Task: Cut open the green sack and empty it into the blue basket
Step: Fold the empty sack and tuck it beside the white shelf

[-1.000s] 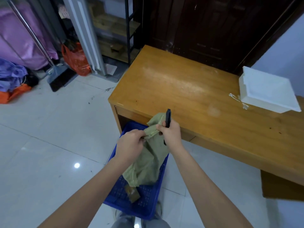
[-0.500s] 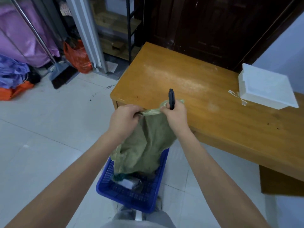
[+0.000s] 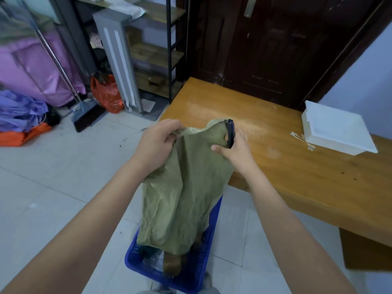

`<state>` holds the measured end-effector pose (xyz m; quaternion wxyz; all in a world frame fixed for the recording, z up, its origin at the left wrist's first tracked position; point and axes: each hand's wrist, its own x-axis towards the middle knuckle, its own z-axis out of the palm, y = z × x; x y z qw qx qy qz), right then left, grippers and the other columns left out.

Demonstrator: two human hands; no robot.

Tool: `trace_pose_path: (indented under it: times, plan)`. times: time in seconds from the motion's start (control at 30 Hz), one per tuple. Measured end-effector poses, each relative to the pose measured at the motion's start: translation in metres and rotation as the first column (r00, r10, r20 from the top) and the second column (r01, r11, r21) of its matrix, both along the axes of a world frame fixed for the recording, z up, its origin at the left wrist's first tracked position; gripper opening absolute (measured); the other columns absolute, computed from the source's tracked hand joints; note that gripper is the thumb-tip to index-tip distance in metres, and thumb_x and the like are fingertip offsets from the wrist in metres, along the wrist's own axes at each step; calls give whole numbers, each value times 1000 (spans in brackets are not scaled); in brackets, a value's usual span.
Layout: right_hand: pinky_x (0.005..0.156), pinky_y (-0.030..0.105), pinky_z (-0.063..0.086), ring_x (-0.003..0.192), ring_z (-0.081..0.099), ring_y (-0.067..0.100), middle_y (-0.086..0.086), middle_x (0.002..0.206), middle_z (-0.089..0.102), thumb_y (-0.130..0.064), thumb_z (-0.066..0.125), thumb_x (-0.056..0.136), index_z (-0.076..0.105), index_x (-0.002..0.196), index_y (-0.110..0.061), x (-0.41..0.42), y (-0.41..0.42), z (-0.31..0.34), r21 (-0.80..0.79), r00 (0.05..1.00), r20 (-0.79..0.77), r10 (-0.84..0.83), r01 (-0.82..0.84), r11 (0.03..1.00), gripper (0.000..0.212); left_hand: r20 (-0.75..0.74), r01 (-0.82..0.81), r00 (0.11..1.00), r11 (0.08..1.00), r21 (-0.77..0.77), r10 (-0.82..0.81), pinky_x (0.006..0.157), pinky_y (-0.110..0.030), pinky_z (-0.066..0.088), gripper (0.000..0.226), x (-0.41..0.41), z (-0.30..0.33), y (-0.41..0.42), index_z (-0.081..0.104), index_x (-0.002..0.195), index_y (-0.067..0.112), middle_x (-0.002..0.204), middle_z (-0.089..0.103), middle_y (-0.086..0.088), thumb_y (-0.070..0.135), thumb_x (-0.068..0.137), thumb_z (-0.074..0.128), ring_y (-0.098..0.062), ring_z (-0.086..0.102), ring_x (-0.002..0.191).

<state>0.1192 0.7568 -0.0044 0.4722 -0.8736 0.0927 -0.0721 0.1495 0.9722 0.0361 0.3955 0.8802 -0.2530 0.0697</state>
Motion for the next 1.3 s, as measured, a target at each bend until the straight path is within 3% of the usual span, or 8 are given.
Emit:
trace_pose_path:
  times: [0.1,0.27,0.4,0.63,0.77,0.93,1.1,1.3]
  plan:
    - [85,32,29,106,33,16,-9,88,37,-29,82,66,32,68,-27,6,-11,13,-98,997,63,36,-30,995,50,-9,112,994,991,-76,-113,73,-3,42,26,2,34,8,65,91,4,92,67,-8,-12,86,46,-1,58,81]
    - [63,30,32,61,37,16,-4,65,36,-11,71,79,33,65,-21,16,-11,41,-38,996,70,-62,65,997,42,-24,142,989,981,-134,-146,76,-20,49,33,11,72,18,63,89,26,87,68,5,-3,91,47,-4,62,82]
    - [57,26,30,55,34,10,-6,60,36,-9,67,80,31,62,-24,14,-15,70,112,908,329,-259,235,966,43,78,54,996,956,-289,-33,74,-4,43,50,10,99,28,61,80,45,77,64,33,-2,88,50,13,58,78]
    - [60,31,29,60,38,19,-3,63,38,-3,55,83,31,61,-21,18,-22,58,1,947,146,-287,290,957,37,77,-188,981,973,137,178,78,-45,53,33,22,56,11,67,103,18,99,71,-12,-1,83,48,-34,63,93]
    - [63,33,33,65,40,19,1,67,38,-14,68,81,33,66,-22,11,-9,66,299,987,105,-119,83,951,39,25,-201,979,978,-47,202,79,-33,48,20,17,61,-23,64,103,13,96,68,-3,6,90,50,-21,60,91]
    - [68,32,46,77,48,21,7,77,45,-15,75,76,45,85,-13,9,23,86,603,988,156,16,-108,791,32,-395,-225,917,884,-409,51,75,-35,49,13,16,82,-79,61,88,15,85,62,-4,10,92,49,-20,58,82]
    - [85,50,54,93,61,39,28,104,59,-33,80,61,57,100,-4,12,17,104,364,971,210,-115,31,931,53,-607,-250,657,631,-735,-447,66,-27,51,26,6,106,-93,63,94,4,87,63,-7,21,91,44,-19,62,75]
    - [81,50,51,79,55,22,10,81,51,-4,66,79,44,80,-14,-9,-15,129,419,970,234,-69,-37,907,25,-390,-137,914,819,-556,-112,94,-50,51,16,8,107,-67,66,93,21,103,68,-4,31,91,54,-24,63,105]
